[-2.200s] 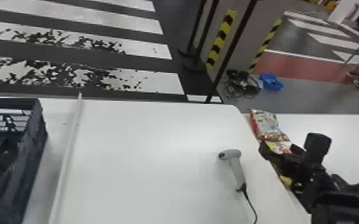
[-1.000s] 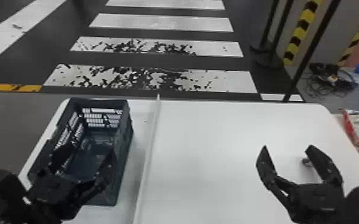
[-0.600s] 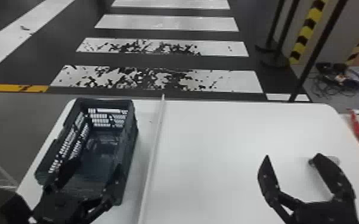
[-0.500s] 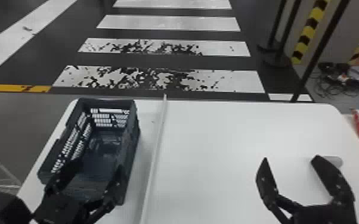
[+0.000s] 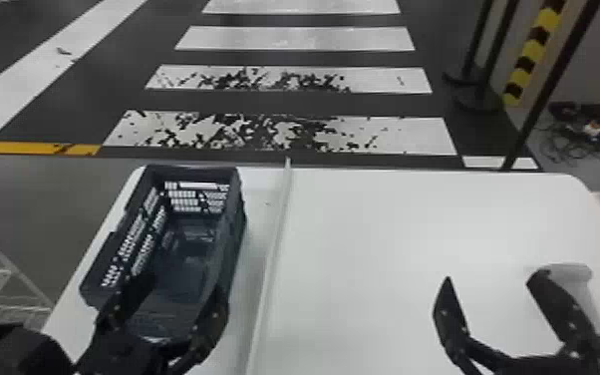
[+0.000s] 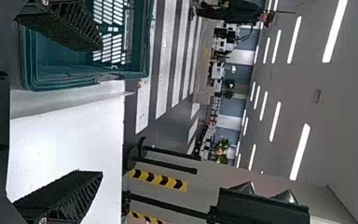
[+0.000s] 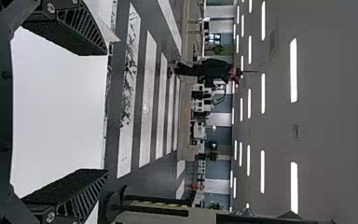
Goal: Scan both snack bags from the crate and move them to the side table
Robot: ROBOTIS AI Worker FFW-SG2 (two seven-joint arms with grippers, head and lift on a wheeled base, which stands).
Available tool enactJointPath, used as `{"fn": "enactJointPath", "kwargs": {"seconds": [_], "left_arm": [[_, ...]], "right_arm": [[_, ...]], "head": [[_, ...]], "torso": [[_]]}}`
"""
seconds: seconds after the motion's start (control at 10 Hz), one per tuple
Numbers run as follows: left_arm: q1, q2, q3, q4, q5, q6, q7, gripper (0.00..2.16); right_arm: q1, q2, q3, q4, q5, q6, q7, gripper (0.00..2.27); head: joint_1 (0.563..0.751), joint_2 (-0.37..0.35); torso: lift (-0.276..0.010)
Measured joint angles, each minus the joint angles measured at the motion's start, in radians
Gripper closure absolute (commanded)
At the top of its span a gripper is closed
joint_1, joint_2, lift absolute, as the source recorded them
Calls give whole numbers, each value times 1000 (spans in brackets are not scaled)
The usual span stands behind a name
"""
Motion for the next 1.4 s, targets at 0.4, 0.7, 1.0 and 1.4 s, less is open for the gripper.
{"fn": "enactJointPath", "kwargs": {"seconds": [0.4, 0.7, 1.0, 1.4], "left_arm": [[-2, 0, -12, 1, 0, 5, 2, 43], [-1, -2, -26, 3, -9, 5, 3, 43], [-1, -1, -31, 1, -12, 6, 7, 43], [3, 0, -34, -3, -18, 8, 8, 43]], "right_arm": [[2, 0, 2, 6, -1, -2, -1, 97], [16, 0, 3, 5, -1, -14, -1, 97], [23, 0, 7, 5, -1, -20, -1, 97], [20, -4, 12, 4, -6, -20, -1, 97]], "head": [[695, 28], [695, 21], [695, 20], [695, 21]], "torso": [[-95], [-95], [-95], [-95]]}}
